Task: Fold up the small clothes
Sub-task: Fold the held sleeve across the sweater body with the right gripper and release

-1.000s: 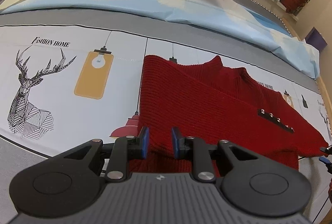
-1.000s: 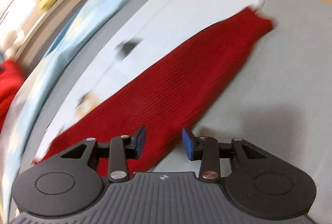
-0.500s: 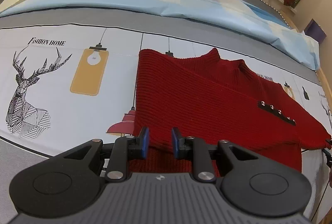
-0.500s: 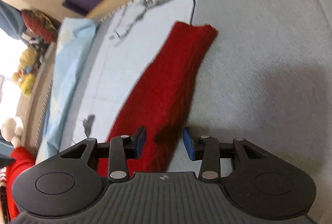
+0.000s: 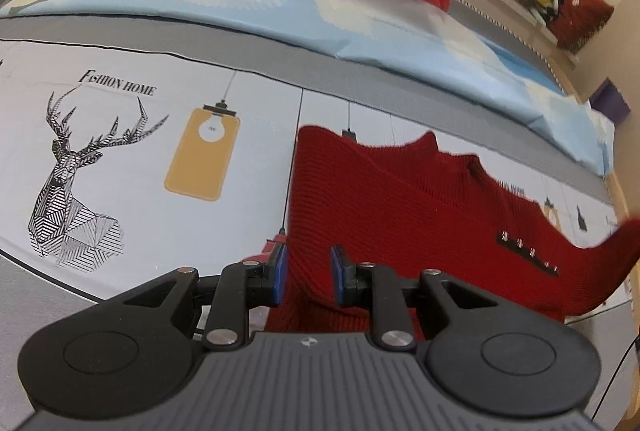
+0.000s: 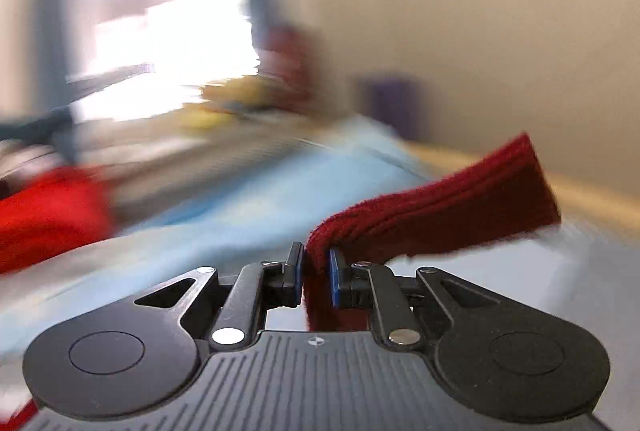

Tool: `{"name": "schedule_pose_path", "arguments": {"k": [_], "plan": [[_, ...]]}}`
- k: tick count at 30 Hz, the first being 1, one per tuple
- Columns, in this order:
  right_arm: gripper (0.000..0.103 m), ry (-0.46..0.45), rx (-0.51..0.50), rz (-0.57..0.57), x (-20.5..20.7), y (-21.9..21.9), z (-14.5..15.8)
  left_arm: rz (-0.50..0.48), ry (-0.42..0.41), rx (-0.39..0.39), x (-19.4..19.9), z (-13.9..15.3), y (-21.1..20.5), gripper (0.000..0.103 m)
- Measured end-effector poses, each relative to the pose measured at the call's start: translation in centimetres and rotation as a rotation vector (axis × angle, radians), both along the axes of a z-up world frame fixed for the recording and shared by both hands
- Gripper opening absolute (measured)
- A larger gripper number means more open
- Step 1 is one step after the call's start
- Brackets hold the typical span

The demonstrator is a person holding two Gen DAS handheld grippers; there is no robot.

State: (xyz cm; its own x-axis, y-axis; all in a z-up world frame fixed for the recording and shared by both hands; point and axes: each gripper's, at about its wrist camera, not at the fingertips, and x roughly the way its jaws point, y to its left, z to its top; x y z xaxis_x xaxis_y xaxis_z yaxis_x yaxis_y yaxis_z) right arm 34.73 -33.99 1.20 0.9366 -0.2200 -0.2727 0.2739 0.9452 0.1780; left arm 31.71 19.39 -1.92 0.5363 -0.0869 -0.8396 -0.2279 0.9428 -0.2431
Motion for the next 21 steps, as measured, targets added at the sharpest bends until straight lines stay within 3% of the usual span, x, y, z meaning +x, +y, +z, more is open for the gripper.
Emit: {"name": "schedule_pose_path", "arguments": {"k": [2, 5, 6, 7, 9, 11, 13, 14, 18, 21], "plan": [[0.013, -0.069, -0.094, 0.233, -1.0, 7.3, 1.2, 0.011, -0.004, -0.010, 0.0, 0.3, 0.3, 0.024], [0.015, -0.035, -0.061, 0.527, -2.3, 15.7, 0.5, 0.028, -0.001, -0.042, 0.0, 0.4, 0.8, 0.024], [0.019, 0.016, -0.028, 0.613, -2.4, 17.8, -0.4, 0.033, 0.000, -0.061, 0.0, 0.5, 0.9, 0.024], [0.031, 0.127, 0.007, 0.741, -2.3, 20.2, -1.9, 0.035, -0.001, -0.073, -0.1, 0.6, 1.0, 0.024], [0.033, 0.327, -0.042, 0.893, -2.5, 23.5, -4.5, 0.039, -0.006, -0.091, -0.2, 0.7, 1.2, 0.024], [0.033, 0.475, -0.135, 0.879, -3.3, 25.4, -6.2, 0.049, -0.006, -0.102, -0.2, 0.7, 1.4, 0.024], [0.034, 0.590, -0.123, 0.879, -3.5, 24.9, -6.2, 0.058, -0.002, -0.115, -0.2, 0.6, 1.6, 0.024], [0.035, 0.589, -0.122, 0.852, -4.0, 24.1, -5.5, 0.058, -0.002, -0.119, -0.2, 0.6, 1.6, 0.024], [0.059, 0.584, -0.097, 0.713, -4.2, 19.5, -2.8, 0.041, 0.002, -0.100, -0.3, 0.4, 1.3, 0.024], [0.061, 0.618, 0.095, 0.540, -2.4, 14.2, -4.0, 0.034, 0.008, -0.096, -0.3, -0.3, 1.0, 0.024]]}}
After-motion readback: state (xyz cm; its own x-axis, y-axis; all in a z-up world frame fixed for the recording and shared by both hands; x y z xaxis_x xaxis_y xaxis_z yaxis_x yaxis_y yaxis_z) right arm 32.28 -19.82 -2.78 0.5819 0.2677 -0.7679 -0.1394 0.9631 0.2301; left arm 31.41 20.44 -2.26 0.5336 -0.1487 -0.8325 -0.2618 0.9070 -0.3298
